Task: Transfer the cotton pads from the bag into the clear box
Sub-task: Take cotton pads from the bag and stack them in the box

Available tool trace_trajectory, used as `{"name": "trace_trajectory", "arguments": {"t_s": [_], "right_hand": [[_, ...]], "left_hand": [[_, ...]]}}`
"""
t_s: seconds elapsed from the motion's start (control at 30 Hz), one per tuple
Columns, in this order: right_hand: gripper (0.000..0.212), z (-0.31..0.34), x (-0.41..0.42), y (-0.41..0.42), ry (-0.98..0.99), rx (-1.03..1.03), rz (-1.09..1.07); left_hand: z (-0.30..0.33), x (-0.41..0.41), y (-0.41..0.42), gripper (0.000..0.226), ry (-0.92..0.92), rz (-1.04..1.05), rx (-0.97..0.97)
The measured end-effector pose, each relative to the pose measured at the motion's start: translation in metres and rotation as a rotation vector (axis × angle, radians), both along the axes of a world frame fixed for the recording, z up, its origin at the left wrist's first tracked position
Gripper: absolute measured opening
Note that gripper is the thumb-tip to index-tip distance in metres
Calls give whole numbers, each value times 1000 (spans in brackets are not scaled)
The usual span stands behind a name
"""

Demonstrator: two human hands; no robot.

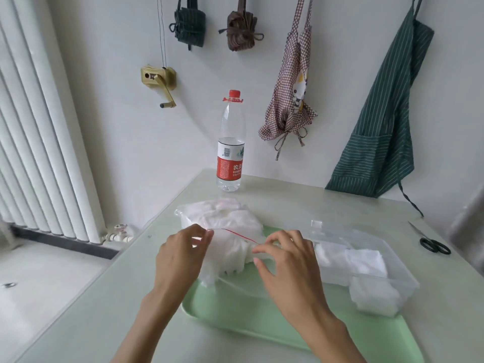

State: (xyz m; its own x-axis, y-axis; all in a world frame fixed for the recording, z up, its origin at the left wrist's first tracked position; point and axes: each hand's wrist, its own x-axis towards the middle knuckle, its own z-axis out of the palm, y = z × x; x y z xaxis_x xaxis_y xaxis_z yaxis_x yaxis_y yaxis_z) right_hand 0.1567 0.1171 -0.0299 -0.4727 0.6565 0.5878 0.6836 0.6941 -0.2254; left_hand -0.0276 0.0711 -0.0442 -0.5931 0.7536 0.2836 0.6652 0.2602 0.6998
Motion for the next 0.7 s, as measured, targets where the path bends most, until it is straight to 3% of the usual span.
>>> {"name": "trace_trajectory", "arguments": {"t_s": [0.13,0.3,0.37,0.43,0.5,0.6,0.7], "right_hand": [[21,-1,-18,0,-86,18,-10],[22,0,-34,4,-101,1,-85],[25,0,-37,6,-96,-16,-106],[27,-2,-35,10,-61,-41,-105],[24,-2,-32,13,-35,-59,-95],[10,6,-29,15,-67,-81,-80],[6,8,-28,12,-82,-102,-67]], "left_hand": [[-3,-7,14,24,-114,-37,55],[5,0,27,24,-638,-194,99],[9,-5,29,24,-716,-245,57],[12,-11,28,37,-638,-292,-21],[17,-13,24,50,-424,-278,-140],[24,-10,19,43,-59,-146,-294],[22,-9,20,25,-134,-214,-294]]}}
